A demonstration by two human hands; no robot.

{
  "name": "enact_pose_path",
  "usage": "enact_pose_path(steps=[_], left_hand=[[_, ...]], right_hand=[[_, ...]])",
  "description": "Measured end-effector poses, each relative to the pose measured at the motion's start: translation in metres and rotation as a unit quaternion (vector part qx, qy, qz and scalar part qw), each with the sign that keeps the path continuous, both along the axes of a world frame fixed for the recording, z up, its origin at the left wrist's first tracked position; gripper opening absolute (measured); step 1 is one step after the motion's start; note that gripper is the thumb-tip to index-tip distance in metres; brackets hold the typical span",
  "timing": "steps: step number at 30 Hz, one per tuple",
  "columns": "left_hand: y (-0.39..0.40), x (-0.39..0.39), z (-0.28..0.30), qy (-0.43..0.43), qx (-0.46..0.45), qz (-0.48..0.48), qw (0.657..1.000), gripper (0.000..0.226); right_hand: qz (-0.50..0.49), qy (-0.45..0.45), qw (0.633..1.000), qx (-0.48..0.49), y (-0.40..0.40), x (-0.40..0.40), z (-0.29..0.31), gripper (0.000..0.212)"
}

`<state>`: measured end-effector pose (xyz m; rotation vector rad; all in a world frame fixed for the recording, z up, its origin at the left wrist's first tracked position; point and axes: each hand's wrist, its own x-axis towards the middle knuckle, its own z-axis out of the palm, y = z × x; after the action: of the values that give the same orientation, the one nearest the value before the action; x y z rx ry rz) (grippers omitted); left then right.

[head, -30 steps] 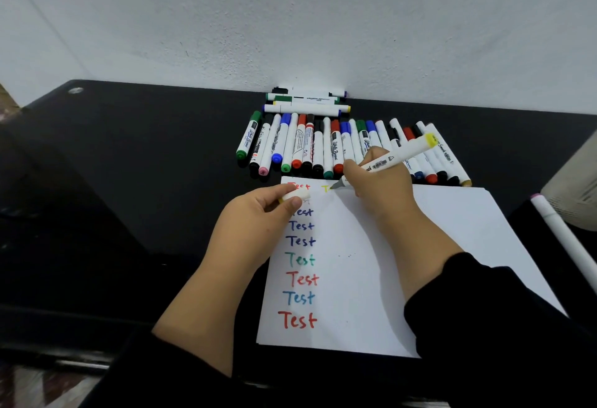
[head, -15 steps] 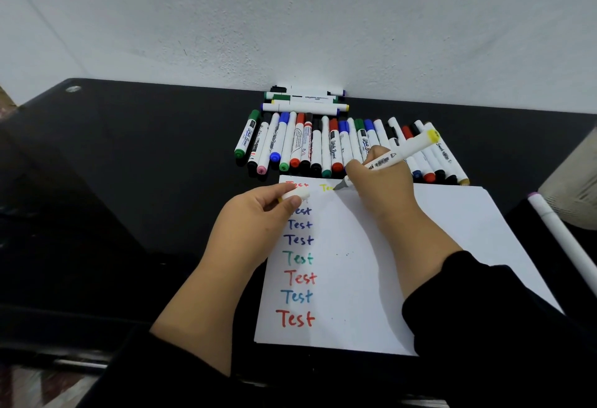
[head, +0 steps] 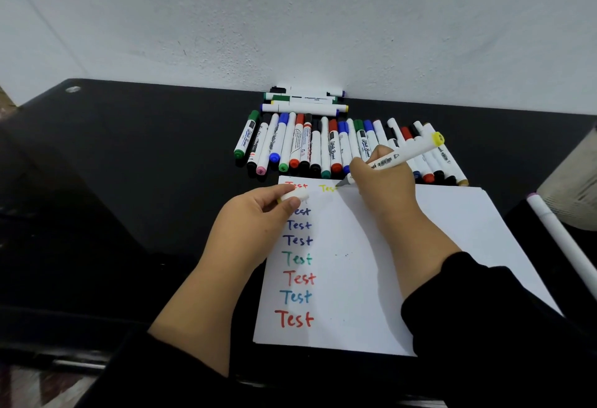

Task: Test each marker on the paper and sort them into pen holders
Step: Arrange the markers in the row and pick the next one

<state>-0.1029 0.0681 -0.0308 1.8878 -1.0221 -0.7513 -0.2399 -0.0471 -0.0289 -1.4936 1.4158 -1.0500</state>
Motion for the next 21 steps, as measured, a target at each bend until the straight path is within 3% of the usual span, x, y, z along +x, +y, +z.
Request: enact_pose_path(steps=[7,14,21], left_hand=[[0.002,0.0,0.002,0.032,-0.01,0.006,0.999,0.028],[0.004,0.001,0.012,0.107,-0.022,-0.006,0.994,0.024],[0.004,0.0,0.012,0.117,-0.029,-0.019,0.993,0.023]], right_hand=[[-0.004,-0.057,0.998,0.02,0.001,-0.002,0.001,0.034],[0.12,-0.273,0.953,0.06,0.009,-0.003,0.008,0.044],[0.165,-0.269,0.948,0.051,0.014,0.001,0.008,0.039]])
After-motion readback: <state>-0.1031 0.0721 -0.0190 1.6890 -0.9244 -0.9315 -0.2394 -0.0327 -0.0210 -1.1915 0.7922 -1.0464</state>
